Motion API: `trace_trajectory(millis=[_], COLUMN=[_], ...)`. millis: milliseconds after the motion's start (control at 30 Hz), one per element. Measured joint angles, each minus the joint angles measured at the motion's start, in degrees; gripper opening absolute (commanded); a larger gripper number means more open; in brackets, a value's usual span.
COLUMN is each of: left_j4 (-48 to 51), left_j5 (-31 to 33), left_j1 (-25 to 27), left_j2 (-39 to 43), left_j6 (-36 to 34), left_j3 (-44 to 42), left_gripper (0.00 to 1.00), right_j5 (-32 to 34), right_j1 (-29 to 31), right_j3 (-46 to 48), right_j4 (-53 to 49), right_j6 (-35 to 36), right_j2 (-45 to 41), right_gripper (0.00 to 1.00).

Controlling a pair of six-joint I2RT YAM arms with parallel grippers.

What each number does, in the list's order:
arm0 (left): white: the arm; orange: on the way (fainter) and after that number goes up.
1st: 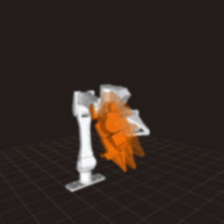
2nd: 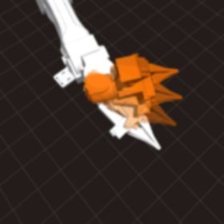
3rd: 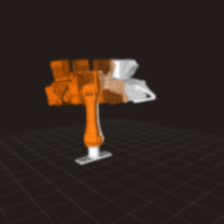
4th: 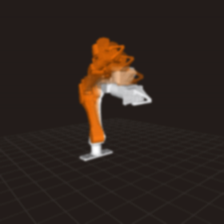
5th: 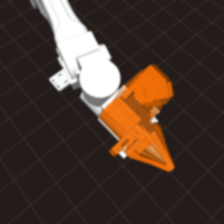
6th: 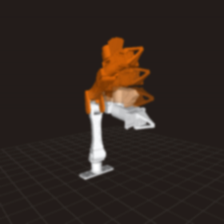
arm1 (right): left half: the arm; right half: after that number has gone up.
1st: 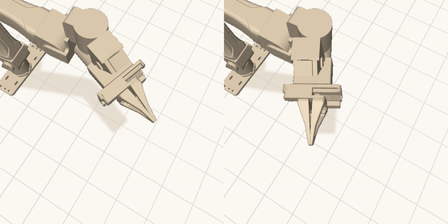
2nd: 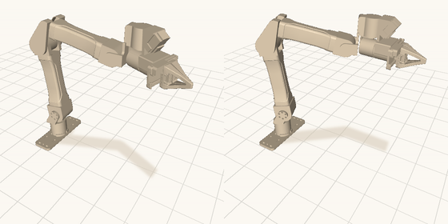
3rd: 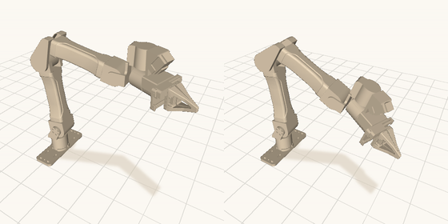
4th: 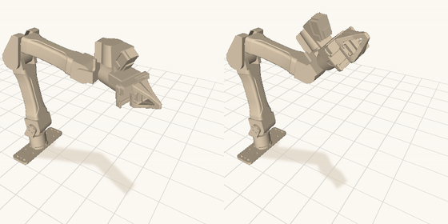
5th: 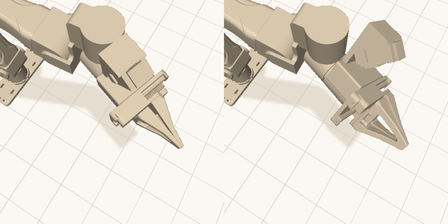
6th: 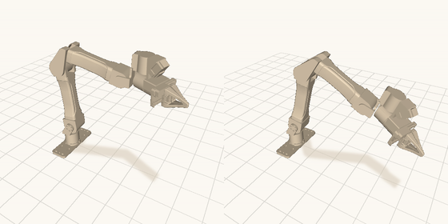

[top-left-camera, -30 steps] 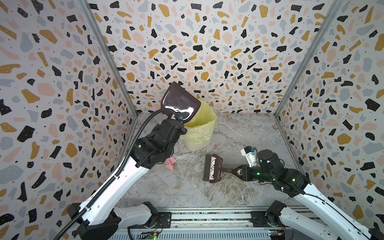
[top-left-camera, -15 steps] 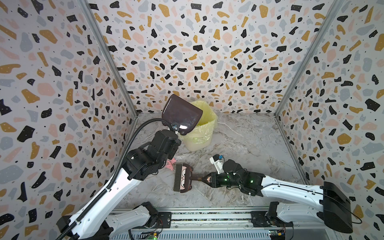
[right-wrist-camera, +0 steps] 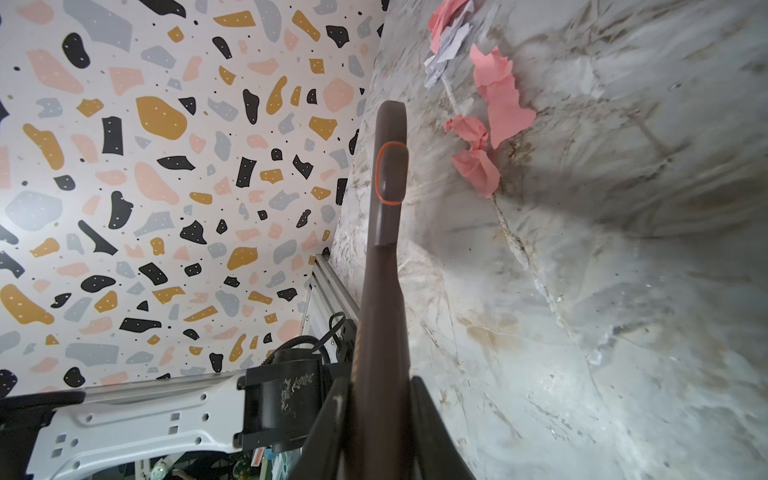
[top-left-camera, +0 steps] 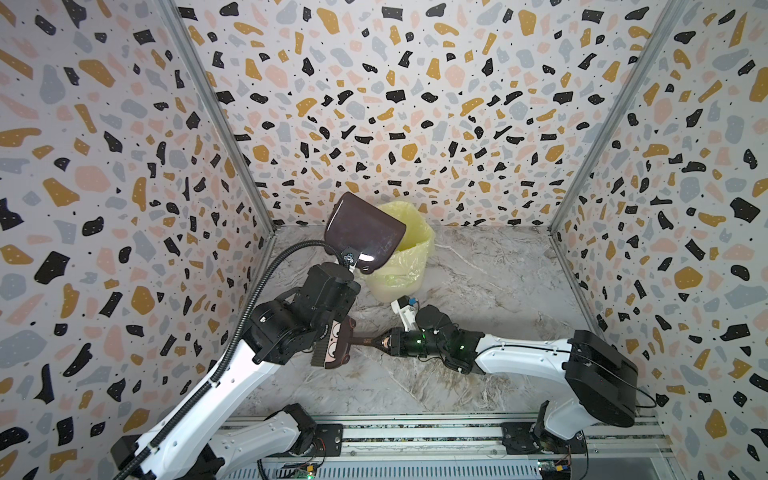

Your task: Sweep away the paper scraps from the table

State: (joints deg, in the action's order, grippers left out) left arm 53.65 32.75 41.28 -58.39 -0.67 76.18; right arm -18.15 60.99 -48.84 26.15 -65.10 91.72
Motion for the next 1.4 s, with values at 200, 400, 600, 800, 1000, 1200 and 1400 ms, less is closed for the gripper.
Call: trace_trajectory(millis=[200,400,600,800,1000,1200,1400], left_j4=[0.0,0.1,0.1,0.1,0.1,0.2,0.8], left_j5=[-0.6,-0.6,-0.7,-0.8,-1.1,-2.8,-5.4], left_j1=[-0.3,-0.8,-1.4,-1.5,-1.7,-1.8,-1.8], left_j2=[0.3,0.5,0.6,1.2,1.0,0.5,0.3], left_j6=[-0.2,-1.1,-1.5,-1.6,-1.7,-1.7,-1.6], left_j3=[-0.3,-0.3,-0.3,-0.3,-0.3,-0.3,-0.3], left_gripper=[0.00,0.00,0.00,0.00,0.00,0.00,0.00], right_j5=[-0.2,0.9,4.3,9.0,11.2,9.6,7.6], right_j1=[-0.9,-1.7,-2.2,-4.3,-5.6,-5.6,-6.5], right_j3=[1.3,9.8,20.6,22.9,18.4,12.4,9.3], right_j4=[0.9,-1.9,-11.6,-28.4,-36.4,-33.7,-29.6], right_j6=[-3.3,-5.5,-7.9,-8.8,-6.8,-2.9,0.2], right_j2=[2.5,-5.0,-24.2,-42.9,-44.7,-35.7,-28.2], right_gripper=[0.00,0.00,0.00,0.00,0.00,0.00,0.00])
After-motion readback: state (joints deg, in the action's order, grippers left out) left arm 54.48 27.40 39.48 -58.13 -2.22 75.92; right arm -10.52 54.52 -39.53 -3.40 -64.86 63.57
